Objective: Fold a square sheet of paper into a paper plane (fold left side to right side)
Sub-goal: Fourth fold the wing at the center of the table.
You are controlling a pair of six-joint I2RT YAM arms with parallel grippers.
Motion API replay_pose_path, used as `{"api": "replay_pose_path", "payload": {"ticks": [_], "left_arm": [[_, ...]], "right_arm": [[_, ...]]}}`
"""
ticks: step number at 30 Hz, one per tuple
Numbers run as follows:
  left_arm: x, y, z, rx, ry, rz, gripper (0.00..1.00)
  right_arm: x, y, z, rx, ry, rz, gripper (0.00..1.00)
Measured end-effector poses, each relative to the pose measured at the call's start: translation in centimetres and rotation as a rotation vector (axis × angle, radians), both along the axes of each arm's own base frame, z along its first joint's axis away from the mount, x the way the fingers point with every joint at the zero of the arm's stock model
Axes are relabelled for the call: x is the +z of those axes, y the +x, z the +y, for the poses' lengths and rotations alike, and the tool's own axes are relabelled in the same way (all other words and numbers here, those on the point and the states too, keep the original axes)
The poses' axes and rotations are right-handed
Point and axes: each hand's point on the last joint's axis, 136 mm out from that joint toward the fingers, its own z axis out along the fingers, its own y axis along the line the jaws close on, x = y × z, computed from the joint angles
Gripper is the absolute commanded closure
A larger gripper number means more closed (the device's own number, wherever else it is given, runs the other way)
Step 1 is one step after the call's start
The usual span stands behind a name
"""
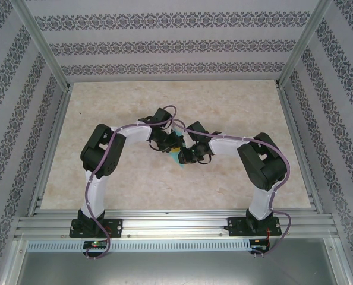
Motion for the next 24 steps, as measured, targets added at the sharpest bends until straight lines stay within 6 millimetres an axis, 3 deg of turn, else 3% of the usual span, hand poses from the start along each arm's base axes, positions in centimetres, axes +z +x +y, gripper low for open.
{"api": "replay_pose_path", "payload": {"ticks": [24], "left_arm": [[0.3, 5.1, 1.3, 0.068, 0.012, -0.052, 0.69]], "right_arm": [[0.0, 0.1, 0.1, 0.000, 0.004, -0.007, 0.92]]}}
